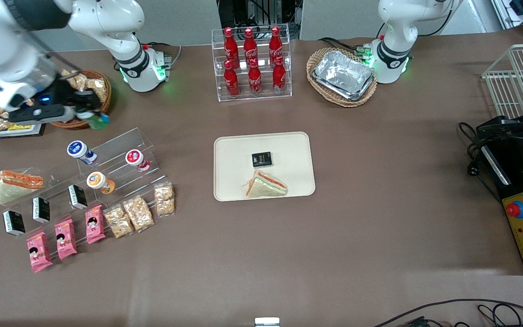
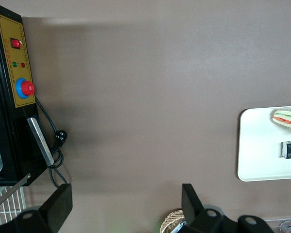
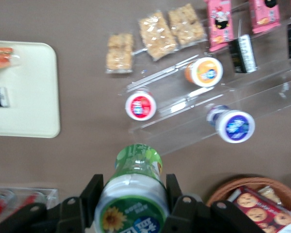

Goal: Place green gum on tray
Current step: 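Lift the green gum bottle and carry it over the cream tray, then lower the green gum bottle onto the tray beside the black box and release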

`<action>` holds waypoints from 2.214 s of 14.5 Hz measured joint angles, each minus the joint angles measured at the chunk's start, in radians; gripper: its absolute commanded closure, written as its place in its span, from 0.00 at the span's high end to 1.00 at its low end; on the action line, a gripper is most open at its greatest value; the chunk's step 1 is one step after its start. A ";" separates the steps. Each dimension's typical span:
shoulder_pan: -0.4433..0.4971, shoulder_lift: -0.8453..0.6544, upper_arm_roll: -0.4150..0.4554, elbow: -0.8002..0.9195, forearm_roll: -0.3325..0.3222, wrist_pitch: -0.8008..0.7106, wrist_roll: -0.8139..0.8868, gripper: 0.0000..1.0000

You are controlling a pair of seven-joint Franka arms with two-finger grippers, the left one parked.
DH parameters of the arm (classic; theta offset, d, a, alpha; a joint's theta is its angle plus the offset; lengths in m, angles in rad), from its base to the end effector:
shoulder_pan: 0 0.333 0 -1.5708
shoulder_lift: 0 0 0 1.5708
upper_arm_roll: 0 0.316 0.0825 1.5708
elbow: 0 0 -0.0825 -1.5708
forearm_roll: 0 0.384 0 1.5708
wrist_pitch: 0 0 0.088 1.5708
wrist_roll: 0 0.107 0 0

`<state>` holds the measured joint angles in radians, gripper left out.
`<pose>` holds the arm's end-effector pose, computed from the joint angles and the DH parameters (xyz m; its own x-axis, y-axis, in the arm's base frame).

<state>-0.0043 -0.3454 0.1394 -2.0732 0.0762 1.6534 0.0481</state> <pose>0.4375 0.0745 0.5648 0.9946 0.0685 -0.0785 0.0668 -0.9975 -0.0244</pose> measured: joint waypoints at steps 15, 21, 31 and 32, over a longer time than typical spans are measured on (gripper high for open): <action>0.143 0.662 0.528 0.167 -0.279 0.475 1.106 0.19; 0.150 0.900 0.521 0.166 -0.450 0.636 1.194 0.18; 0.118 0.906 0.523 0.050 -0.450 0.800 1.199 0.23; 0.118 0.906 0.524 0.050 -0.450 0.801 1.202 0.30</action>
<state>0.1133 0.5601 0.6630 -2.0233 -0.3742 2.4540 1.2498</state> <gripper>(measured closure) 0.419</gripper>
